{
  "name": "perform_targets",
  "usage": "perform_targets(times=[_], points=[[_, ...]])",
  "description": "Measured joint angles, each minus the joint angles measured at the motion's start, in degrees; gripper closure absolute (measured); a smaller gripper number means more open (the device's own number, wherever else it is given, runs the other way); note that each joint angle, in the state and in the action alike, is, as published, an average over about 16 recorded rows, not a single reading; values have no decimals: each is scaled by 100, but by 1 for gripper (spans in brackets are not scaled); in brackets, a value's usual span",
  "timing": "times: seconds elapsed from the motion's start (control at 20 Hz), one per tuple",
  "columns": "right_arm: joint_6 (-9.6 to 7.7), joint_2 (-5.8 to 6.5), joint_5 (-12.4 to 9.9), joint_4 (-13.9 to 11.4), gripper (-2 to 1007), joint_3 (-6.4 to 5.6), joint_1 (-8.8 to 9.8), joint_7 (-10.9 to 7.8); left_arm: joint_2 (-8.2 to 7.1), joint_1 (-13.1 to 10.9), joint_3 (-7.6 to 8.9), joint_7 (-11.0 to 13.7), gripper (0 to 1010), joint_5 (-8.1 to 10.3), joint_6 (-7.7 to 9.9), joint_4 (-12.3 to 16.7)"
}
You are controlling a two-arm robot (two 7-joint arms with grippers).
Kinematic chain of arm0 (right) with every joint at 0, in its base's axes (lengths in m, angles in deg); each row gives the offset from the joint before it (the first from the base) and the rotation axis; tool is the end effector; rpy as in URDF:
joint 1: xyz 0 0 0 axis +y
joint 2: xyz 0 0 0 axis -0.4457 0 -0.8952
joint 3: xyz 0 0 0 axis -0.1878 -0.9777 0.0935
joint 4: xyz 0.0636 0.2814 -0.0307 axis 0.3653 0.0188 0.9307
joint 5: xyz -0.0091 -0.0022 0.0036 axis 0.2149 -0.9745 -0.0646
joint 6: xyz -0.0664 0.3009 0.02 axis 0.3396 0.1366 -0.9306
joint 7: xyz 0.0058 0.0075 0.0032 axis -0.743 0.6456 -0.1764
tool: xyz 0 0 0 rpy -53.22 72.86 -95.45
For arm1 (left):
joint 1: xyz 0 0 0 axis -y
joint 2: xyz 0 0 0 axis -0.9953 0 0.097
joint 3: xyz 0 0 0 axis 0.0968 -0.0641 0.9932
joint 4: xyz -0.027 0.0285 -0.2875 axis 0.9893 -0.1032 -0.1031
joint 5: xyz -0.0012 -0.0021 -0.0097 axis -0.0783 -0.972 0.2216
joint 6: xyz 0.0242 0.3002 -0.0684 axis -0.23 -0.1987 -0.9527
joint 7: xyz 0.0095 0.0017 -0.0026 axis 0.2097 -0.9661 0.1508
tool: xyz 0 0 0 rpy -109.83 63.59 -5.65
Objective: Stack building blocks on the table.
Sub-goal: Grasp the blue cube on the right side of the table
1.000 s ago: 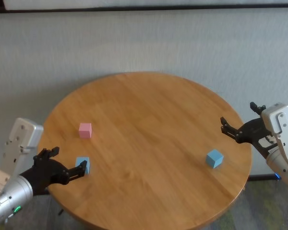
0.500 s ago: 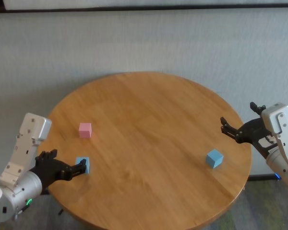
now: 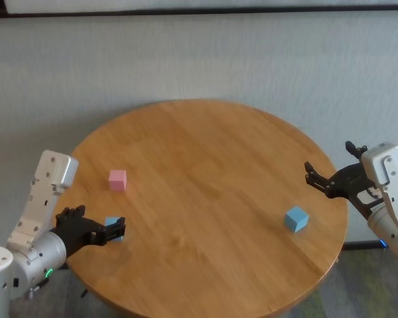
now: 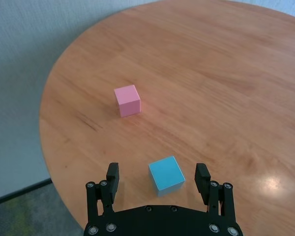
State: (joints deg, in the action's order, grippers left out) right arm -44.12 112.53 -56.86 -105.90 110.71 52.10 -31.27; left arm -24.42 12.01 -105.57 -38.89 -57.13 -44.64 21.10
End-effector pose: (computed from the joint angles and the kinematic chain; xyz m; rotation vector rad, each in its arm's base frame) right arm 0.3582 -0.0826 -0.3022 -0.3041 -0.2852 -1.2479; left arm 0.3359 0.0220 -0.2646 0.4367 0.2666 1.1536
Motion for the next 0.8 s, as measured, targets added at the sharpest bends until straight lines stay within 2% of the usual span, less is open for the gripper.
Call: perform_targets(times=[0.8], points=[[0,0,0,0,0,0,0,0,359,165,-119,-115,10,-337,299,-194]])
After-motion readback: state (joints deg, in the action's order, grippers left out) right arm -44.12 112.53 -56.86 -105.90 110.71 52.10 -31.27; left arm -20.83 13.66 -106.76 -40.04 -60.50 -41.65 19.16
